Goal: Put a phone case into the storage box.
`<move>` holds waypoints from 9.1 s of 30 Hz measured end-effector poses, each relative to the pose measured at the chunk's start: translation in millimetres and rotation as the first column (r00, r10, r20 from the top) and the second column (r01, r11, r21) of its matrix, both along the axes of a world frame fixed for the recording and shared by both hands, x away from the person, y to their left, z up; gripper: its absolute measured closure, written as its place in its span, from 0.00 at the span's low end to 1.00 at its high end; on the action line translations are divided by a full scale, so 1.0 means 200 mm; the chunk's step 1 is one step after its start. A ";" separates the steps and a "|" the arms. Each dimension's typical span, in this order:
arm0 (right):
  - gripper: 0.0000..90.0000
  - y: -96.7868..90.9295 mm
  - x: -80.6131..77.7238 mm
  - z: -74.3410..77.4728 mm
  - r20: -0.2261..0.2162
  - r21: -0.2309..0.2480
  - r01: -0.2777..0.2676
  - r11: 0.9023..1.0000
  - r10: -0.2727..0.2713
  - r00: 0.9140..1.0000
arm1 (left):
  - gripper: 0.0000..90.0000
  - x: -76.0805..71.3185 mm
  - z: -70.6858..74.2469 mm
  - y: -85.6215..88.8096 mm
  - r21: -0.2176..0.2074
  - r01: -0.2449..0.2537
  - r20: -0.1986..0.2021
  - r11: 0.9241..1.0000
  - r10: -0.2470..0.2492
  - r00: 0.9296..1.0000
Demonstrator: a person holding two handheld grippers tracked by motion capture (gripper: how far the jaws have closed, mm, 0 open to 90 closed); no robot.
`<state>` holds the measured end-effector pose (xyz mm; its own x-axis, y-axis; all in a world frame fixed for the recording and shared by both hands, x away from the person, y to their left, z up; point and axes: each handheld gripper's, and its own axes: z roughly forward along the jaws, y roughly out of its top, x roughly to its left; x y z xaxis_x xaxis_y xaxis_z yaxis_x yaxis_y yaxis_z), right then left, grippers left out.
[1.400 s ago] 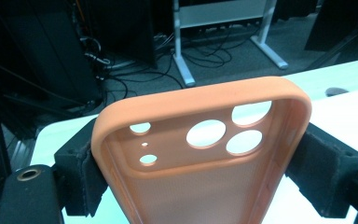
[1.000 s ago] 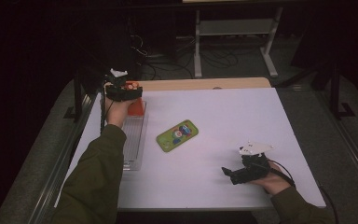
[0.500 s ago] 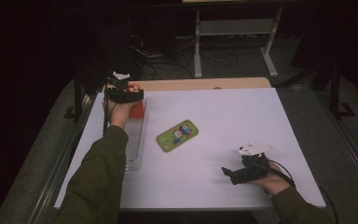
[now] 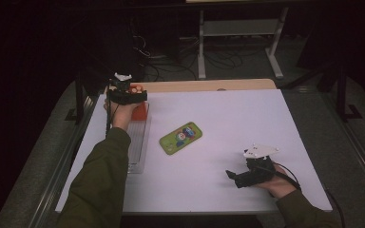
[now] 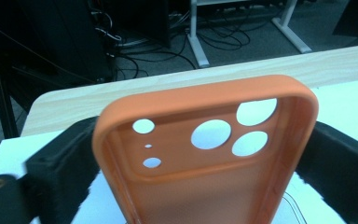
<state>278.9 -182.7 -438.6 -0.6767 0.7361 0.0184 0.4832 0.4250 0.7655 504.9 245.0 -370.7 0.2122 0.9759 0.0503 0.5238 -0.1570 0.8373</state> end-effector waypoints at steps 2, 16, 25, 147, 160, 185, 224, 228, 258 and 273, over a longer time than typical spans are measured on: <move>0.00 0.00 0.00 0.00 0.000 0.000 0.000 1.000 0.000 1.000 | 0.02 0.00 0.00 0.00 -0.020 0.000 0.015 1.000 0.000 1.000; 0.00 0.00 0.00 0.00 0.003 -0.004 0.000 1.000 0.000 1.000 | 0.00 -0.07 0.09 0.07 -0.038 0.073 -0.001 0.997 -0.073 0.997; 0.00 0.00 0.00 0.00 0.004 0.000 0.004 1.000 -0.004 1.000 | 0.00 -0.15 0.16 0.07 -0.050 0.172 -0.025 0.984 -0.173 0.985; 0.00 -0.01 0.00 0.00 -0.013 -0.003 -0.003 1.000 0.003 1.000 | 0.10 -0.31 -0.30 -0.70 0.066 0.716 -0.595 0.695 -0.549 0.587; 0.00 -0.01 0.00 0.00 -0.014 -0.002 -0.001 1.000 0.001 1.000 | 0.16 -0.31 -0.29 -0.70 0.068 0.714 -0.594 0.697 -0.547 0.590; 0.00 -0.01 0.00 0.01 -0.014 0.007 0.005 1.000 -0.005 1.000 | 0.18 -0.48 -0.06 -0.79 0.023 0.776 -0.527 0.631 -0.651 0.545; 0.00 0.17 0.07 0.14 0.146 -0.170 -0.092 0.981 0.118 0.982 | 0.18 -0.69 -0.01 -0.83 0.019 0.830 -0.526 0.558 -0.700 0.483; 0.00 0.20 0.08 0.16 0.198 -0.197 -0.102 0.975 0.141 0.970 | 0.18 -0.69 -0.01 -0.82 0.016 0.830 -0.525 0.558 -0.702 0.482; 0.00 0.41 0.06 0.12 0.502 -0.573 -0.036 0.819 0.385 0.774 | 0.18 -0.66 -0.02 -0.80 0.021 0.827 -0.538 0.561 -0.691 0.483; 0.00 0.53 0.02 0.03 0.575 -0.727 0.080 0.682 0.540 0.614 | 0.18 -0.66 -0.03 -0.81 0.024 0.821 -0.542 0.570 -0.683 0.490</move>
